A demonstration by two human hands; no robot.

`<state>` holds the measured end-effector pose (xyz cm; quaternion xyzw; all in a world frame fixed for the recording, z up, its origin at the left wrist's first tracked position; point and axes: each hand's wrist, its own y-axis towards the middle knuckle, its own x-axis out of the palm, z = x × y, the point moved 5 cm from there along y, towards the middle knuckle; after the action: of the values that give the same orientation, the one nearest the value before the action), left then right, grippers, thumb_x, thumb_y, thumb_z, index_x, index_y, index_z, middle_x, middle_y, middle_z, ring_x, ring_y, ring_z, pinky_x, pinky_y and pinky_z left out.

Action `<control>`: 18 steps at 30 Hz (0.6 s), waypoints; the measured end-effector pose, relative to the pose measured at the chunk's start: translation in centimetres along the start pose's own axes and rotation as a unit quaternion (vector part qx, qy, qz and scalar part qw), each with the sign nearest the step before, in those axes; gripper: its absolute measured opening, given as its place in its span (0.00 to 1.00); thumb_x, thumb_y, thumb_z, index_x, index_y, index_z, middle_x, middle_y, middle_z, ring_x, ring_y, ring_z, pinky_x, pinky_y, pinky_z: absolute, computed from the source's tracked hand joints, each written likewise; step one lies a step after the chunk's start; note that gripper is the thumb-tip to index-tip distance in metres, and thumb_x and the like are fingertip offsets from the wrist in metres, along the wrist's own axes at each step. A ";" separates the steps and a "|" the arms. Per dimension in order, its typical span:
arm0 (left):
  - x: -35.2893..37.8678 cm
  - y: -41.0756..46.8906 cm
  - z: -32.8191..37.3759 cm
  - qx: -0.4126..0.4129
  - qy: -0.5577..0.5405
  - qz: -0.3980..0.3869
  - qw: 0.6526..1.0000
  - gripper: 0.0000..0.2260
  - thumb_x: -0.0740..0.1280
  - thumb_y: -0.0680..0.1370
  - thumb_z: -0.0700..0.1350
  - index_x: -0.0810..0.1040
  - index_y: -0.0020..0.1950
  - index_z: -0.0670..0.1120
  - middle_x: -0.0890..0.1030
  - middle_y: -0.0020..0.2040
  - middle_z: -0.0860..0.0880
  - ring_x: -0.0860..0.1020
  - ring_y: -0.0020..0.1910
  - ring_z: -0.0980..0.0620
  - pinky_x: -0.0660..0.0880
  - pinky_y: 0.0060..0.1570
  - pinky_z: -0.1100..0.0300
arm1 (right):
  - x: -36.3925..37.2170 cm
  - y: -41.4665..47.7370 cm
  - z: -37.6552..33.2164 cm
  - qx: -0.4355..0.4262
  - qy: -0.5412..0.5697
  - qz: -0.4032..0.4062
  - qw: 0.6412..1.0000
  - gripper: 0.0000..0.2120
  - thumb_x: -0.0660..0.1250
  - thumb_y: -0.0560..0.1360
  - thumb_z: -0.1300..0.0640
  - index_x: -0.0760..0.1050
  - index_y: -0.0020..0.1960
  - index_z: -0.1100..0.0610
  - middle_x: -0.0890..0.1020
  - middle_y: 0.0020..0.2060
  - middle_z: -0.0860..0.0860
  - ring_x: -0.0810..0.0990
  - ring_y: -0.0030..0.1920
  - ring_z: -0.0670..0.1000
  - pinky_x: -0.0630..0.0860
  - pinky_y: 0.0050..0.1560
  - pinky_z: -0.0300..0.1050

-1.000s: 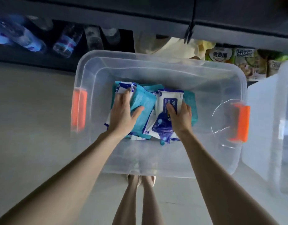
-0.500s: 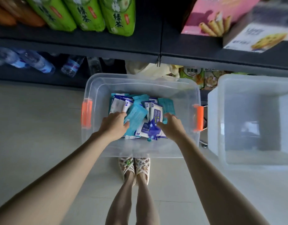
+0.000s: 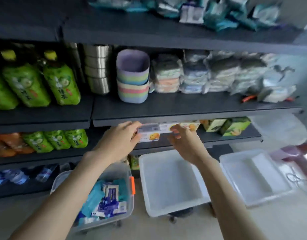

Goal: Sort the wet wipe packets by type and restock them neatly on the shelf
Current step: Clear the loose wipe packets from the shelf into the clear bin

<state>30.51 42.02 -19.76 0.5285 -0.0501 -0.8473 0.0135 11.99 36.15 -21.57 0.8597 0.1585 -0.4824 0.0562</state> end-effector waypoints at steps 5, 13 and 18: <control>-3.4 1.0 17.5 0.063 0.006 0.114 0.992 0.14 0.63 0.79 0.48 0.74 0.64 0.48 0.80 0.54 0.51 0.78 0.53 0.48 0.75 0.49 0.51 | -17.2 -5.7 5.8 -0.069 -0.019 0.106 0.992 0.15 0.64 0.78 0.55 0.74 0.63 0.58 0.79 0.59 0.54 0.78 0.57 0.55 0.74 0.55 0.50; -3.9 7.5 37.8 0.144 0.063 0.123 0.980 0.14 0.58 0.81 0.51 0.74 0.65 0.50 0.80 0.54 0.53 0.77 0.52 0.51 0.74 0.50 0.55 | -35.4 -8.8 15.6 -0.082 -0.014 0.195 0.977 0.12 0.63 0.79 0.55 0.76 0.60 0.57 0.80 0.54 0.53 0.80 0.51 0.54 0.76 0.53 0.52; -2.3 14.8 46.4 0.174 0.061 0.152 0.971 0.13 0.59 0.81 0.51 0.74 0.63 0.51 0.79 0.52 0.53 0.78 0.49 0.52 0.75 0.47 0.56 | -43.3 -5.8 22.3 -0.089 -0.038 0.235 0.967 0.13 0.63 0.79 0.54 0.75 0.61 0.58 0.80 0.57 0.53 0.78 0.55 0.54 0.75 0.54 0.48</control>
<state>-10.55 30.76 3.97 0.5595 -0.2754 -0.7800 0.0531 -29.02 26.64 3.65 0.8454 -0.0082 -0.4716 0.2506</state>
